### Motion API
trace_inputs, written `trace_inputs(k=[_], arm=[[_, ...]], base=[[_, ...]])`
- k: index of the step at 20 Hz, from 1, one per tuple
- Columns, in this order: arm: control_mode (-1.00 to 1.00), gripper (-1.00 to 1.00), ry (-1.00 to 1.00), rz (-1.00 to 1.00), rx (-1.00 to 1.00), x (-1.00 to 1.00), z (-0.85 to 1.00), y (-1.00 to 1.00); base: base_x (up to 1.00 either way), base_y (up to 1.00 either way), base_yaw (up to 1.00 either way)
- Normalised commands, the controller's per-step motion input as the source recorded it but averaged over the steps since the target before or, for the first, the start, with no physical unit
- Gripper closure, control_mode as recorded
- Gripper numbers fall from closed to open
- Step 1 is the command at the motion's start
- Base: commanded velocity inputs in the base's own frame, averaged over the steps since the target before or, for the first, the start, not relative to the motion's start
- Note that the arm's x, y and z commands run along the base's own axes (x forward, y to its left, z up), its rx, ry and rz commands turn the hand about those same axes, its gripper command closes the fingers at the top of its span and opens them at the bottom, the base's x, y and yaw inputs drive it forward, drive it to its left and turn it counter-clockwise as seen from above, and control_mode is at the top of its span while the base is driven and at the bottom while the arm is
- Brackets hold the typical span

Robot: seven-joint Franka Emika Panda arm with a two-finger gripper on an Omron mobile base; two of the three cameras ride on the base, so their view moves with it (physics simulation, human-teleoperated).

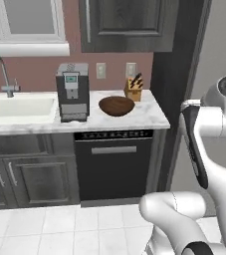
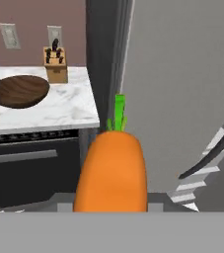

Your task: Take the cucumber, carrot, and orange from the freezer and place them in the bowl on the counter.

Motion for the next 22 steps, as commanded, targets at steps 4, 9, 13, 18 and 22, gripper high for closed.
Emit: trace_inputs(k=[4, 9, 13, 18, 22], arm=[[1.0, 1.0, 0.0, 0.0, 0.0, 0.0, 0.0, 0.0], [1.0, 1.0, 0.0, 0.0, 0.0, 0.0, 0.0, 0.0], [1.0, 1.0, 0.0, 0.0, 0.0, 0.0, 0.0, 0.0], [1.0, 1.0, 0.0, 0.0, 0.0, 0.0, 0.0, 0.0], [1.0, 1.0, 0.0, 0.0, 0.0, 0.0, 0.0, 0.0]], base=[[0.68, 1.0, 0.0], [0.96, 0.99, -0.07], [1.0, 0.4, -0.16], [1.0, 0.0, -0.17], [0.92, -0.27, -0.09]])
